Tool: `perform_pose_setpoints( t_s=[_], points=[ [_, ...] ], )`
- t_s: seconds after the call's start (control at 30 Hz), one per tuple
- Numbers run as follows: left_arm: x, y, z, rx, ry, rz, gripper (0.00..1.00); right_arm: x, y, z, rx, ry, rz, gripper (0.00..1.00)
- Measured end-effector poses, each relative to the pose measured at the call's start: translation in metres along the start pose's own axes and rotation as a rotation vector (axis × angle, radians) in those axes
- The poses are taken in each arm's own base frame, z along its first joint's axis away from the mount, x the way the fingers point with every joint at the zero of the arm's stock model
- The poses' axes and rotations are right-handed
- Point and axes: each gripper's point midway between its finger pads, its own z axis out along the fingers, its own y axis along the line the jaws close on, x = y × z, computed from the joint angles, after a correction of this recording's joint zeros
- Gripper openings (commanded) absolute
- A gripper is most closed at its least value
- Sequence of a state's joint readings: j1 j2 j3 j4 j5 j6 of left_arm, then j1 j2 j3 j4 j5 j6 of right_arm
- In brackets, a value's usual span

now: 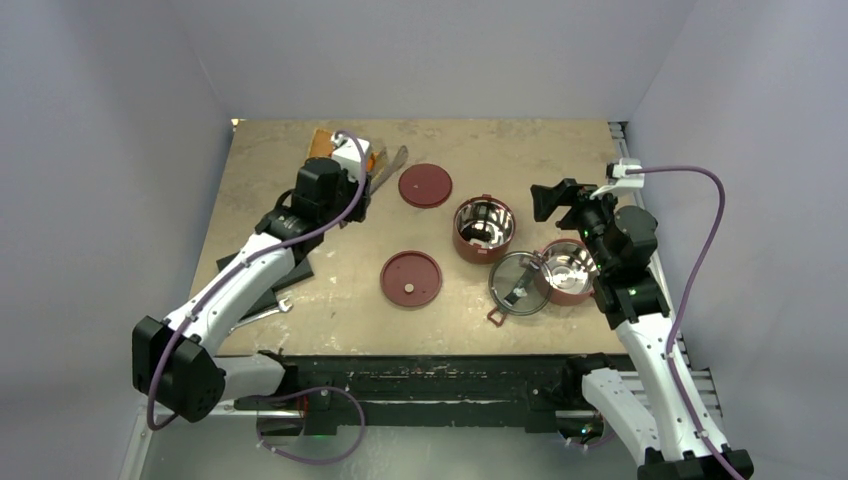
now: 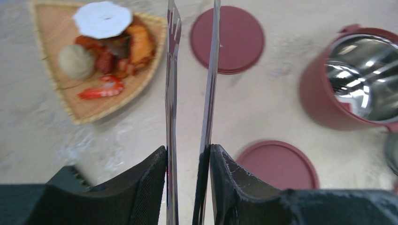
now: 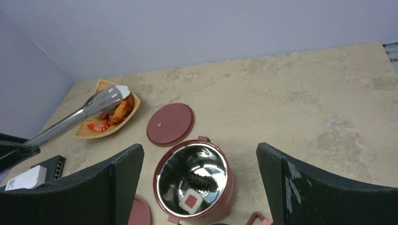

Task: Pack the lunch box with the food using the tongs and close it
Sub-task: Place the fake food in the packing box, then pick up the fake food from the plate.

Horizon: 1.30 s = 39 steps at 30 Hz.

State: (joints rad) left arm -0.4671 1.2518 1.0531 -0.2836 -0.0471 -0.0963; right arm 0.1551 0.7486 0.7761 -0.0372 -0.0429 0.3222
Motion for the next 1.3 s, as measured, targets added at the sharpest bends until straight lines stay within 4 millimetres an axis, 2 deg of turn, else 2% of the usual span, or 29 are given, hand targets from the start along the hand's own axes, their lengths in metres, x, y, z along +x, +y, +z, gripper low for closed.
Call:
perform_pose_setpoints(
  t_s=[0.17,0.3,0.47,0.67,0.9,1.07,1.3],
  points=[
    [0.001,0.044,-0.001,-0.176,0.028,-0.027,0.37,-0.002,0.001,-0.002,-0.004,-0.007,0.000,0.94],
    [0.002,0.072,0.001,-0.263,0.054,-0.066,0.38,-0.003,0.002,-0.003,-0.008,-0.011,0.000,0.94],
    [0.004,0.119,0.004,-0.370,0.090,-0.134,0.39,-0.008,0.004,-0.006,-0.015,-0.026,0.001,0.94],
    [0.019,0.152,0.008,-0.442,0.156,-0.188,0.40,-0.009,0.006,-0.008,-0.024,-0.031,0.001,0.94],
    [0.032,0.170,0.017,-0.469,0.217,-0.220,0.40,-0.008,0.008,-0.008,-0.037,-0.025,0.001,0.94],
    [0.040,0.166,0.029,-0.432,0.246,-0.227,0.40,-0.008,0.008,-0.008,-0.037,-0.025,0.001,0.94],
    [0.042,0.160,0.034,-0.395,0.252,-0.233,0.37,-0.008,0.008,-0.008,-0.037,-0.025,0.001,0.94]
  ],
)
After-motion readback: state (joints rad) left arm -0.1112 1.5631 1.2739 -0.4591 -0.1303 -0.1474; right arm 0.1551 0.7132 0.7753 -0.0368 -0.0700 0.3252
